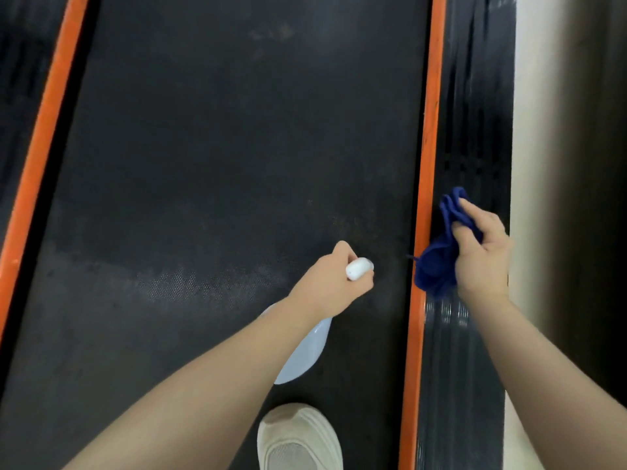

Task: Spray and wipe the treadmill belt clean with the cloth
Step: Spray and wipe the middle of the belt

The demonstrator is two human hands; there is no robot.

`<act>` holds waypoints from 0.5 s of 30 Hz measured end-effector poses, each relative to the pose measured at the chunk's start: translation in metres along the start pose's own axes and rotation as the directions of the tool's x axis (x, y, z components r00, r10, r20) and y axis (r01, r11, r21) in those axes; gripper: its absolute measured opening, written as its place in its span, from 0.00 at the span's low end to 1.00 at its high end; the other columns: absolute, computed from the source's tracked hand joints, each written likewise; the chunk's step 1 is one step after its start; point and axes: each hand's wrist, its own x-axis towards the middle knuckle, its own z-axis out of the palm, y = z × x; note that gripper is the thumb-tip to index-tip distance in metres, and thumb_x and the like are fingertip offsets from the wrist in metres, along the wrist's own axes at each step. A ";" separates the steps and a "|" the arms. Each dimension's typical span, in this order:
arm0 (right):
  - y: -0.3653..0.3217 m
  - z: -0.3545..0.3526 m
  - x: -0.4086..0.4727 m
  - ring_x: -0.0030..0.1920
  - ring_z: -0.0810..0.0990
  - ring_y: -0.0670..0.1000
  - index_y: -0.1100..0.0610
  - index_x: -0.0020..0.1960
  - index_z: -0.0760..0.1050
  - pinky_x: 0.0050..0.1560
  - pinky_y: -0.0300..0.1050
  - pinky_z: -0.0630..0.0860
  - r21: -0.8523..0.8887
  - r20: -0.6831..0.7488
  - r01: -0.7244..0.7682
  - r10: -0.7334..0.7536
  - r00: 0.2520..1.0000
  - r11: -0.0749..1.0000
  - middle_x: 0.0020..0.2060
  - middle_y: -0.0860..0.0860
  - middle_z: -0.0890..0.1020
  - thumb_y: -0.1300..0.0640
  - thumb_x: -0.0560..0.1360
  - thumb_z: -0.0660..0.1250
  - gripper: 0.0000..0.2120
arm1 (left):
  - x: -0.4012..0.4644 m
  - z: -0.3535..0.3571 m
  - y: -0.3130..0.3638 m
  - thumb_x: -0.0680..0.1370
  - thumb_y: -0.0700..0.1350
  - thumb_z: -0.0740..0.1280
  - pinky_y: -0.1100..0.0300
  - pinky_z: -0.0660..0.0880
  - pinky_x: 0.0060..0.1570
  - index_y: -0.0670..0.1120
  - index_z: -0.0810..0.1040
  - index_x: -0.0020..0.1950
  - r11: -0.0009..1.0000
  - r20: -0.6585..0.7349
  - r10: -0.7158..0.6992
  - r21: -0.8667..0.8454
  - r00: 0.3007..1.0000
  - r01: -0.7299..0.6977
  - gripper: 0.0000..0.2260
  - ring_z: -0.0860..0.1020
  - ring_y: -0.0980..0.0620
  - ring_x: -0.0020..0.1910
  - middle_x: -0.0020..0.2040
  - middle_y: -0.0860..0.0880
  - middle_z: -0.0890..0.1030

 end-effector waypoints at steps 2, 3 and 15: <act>-0.001 0.011 -0.009 0.51 0.73 0.40 0.52 0.62 0.74 0.53 0.23 0.64 -0.042 0.029 0.032 -0.031 0.999 0.999 0.54 0.53 0.73 0.68 0.76 0.61 0.18 | -0.004 -0.006 -0.002 0.77 0.51 0.67 0.64 0.69 0.37 0.44 0.67 0.51 0.999 -0.153 -0.017 -0.045 0.988 0.010 0.13 0.72 0.53 0.37 0.41 0.50 0.75; -0.002 0.020 -0.014 0.51 0.73 0.43 0.54 0.62 0.75 0.54 0.24 0.64 -0.087 0.048 0.073 -0.069 0.996 0.994 0.54 0.53 0.72 0.67 0.76 0.62 0.17 | -0.006 -0.015 -0.003 0.77 0.49 0.67 0.68 0.66 0.33 0.43 0.66 0.50 0.995 -0.252 -0.043 -0.098 0.967 0.019 0.13 0.71 0.54 0.35 0.39 0.51 0.74; 0.004 0.126 -0.009 0.40 0.75 0.62 0.52 0.59 0.79 0.37 0.50 0.72 -0.603 0.466 0.693 -0.530 0.708 0.395 0.50 0.60 0.79 0.57 0.66 0.72 0.21 | 0.016 -0.087 0.007 0.78 0.49 0.64 0.68 0.68 0.34 0.44 0.67 0.48 0.979 -0.512 -0.089 -0.203 0.854 -0.019 0.10 0.72 0.55 0.38 0.41 0.48 0.76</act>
